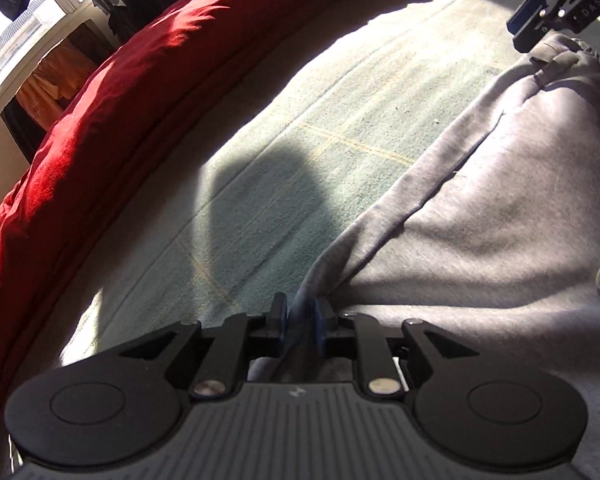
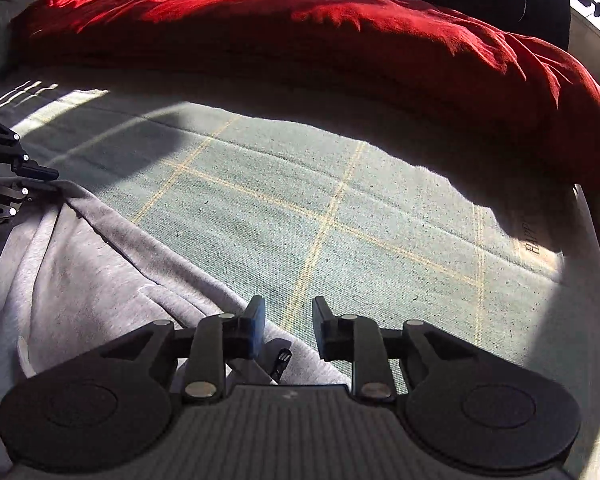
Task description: Fold clothes
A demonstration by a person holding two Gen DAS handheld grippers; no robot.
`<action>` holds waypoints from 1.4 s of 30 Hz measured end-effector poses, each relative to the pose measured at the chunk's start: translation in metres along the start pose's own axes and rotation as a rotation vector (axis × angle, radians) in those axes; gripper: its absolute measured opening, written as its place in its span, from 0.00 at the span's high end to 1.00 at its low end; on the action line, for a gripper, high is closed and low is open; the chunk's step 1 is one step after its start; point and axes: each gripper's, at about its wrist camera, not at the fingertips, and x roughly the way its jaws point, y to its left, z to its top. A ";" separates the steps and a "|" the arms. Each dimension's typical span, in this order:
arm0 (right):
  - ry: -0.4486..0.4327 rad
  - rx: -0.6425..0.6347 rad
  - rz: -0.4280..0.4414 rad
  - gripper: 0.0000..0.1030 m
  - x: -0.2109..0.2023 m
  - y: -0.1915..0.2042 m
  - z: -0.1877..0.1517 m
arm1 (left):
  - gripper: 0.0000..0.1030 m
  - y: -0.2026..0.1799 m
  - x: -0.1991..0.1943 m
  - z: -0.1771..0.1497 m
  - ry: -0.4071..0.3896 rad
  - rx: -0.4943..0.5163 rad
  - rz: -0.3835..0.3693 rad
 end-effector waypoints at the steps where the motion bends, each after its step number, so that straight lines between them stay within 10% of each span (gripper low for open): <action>1: -0.006 0.017 0.021 0.58 -0.009 -0.006 -0.001 | 0.76 0.000 -0.007 -0.002 0.000 0.000 -0.002; 4: -0.006 0.037 0.011 0.40 -0.028 -0.026 -0.014 | 0.70 -0.004 -0.027 -0.009 -0.002 0.006 -0.009; 13: 0.037 0.193 0.127 0.33 0.003 -0.064 -0.078 | 0.70 -0.030 -0.080 -0.029 -0.017 -0.147 -0.141; 19: 0.011 0.094 0.054 0.64 -0.009 -0.038 -0.073 | 0.70 -0.054 -0.091 -0.026 -0.006 -0.093 -0.169; 32: 0.034 0.150 -0.109 0.50 -0.018 -0.030 -0.055 | 0.66 -0.076 -0.097 -0.029 0.004 -0.112 -0.223; 38: 0.013 0.203 -0.034 0.40 -0.056 -0.003 -0.035 | 0.56 -0.083 -0.109 -0.041 0.017 -0.126 -0.223; 42: 0.066 0.311 0.166 0.40 -0.054 0.021 -0.025 | 0.53 -0.089 -0.121 -0.048 0.006 -0.136 -0.225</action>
